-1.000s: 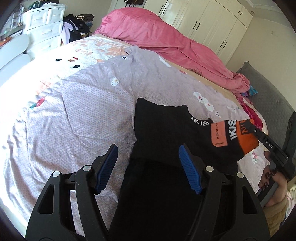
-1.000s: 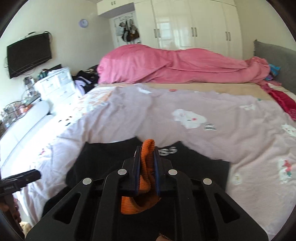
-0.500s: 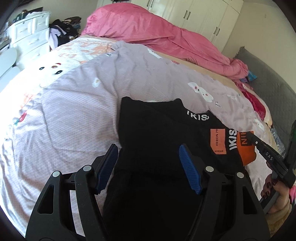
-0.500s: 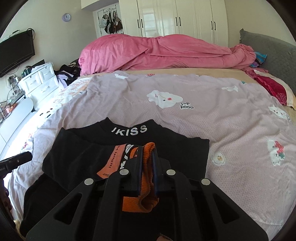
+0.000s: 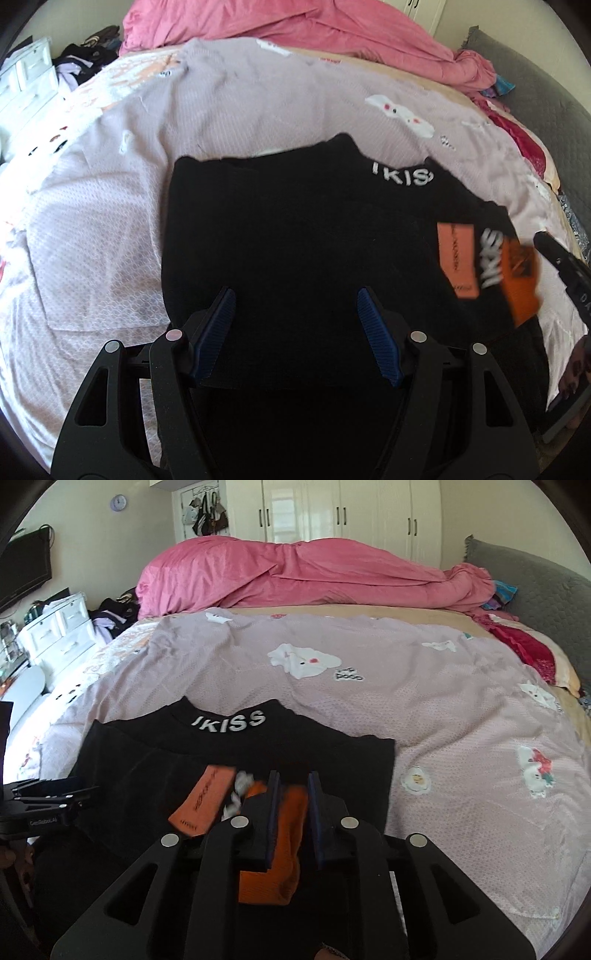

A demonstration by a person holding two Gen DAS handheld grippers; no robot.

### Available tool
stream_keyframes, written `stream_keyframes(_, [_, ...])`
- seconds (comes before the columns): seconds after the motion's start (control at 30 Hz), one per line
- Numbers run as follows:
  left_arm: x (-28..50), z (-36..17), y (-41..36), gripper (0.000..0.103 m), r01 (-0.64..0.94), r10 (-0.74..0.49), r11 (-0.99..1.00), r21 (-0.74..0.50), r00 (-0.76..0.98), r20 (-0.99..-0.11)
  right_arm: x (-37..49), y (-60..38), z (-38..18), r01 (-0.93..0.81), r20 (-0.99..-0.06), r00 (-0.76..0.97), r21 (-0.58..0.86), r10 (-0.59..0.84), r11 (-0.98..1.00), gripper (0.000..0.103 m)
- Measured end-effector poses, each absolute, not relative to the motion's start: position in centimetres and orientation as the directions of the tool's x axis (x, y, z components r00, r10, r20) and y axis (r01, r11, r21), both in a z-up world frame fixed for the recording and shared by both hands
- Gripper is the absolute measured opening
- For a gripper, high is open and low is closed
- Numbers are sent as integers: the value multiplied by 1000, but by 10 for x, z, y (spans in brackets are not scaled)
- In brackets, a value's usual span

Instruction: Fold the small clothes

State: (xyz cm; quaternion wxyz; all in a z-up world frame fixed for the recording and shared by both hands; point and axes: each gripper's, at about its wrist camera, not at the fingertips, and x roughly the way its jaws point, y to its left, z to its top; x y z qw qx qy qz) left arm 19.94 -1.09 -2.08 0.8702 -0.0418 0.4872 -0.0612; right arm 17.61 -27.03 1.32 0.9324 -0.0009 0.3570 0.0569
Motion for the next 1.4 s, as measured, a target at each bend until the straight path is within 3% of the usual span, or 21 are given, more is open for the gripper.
stream_keyframes(0.1, [198,-24,-9,61,71,-149,989,-131,515,-844,173,-272,15,-87,-656,747,61,105,994,19])
stream_keyframes(0.27, [198,-25,-7,61,72,-158,987,-141,514,-843,173,-246,8,-205,-686,699,76,200,976,24])
stream_keyframes(0.4, [198,-28,-6,61,74,-166,986,-150,510,-844,176,-226,-8,-298,-723,603,186,336,936,24])
stream_keyframes(0.57, [198,-26,-3,61,69,-177,984,-165,513,-840,180,-226,-39,-258,-809,539,107,235,960,19])
stream_keyframes(0.83, [195,-26,-1,61,63,-184,982,-177,521,-833,174,-232,-43,-242,-803,544,128,244,962,17])
stream_keyframes(0.97, [195,-26,-2,61,63,-184,982,-178,523,-832,173,-230,-40,-238,-800,551,122,238,963,23])
stream_keyframes(1.07, [194,-24,-1,61,61,-185,982,-180,525,-831,169,-231,-34,-224,-789,570,119,230,967,38])
stream_keyframes(1.4, [185,-15,1,61,44,-182,981,-189,541,-821,162,-246,-37,-179,-801,560,133,212,975,53])
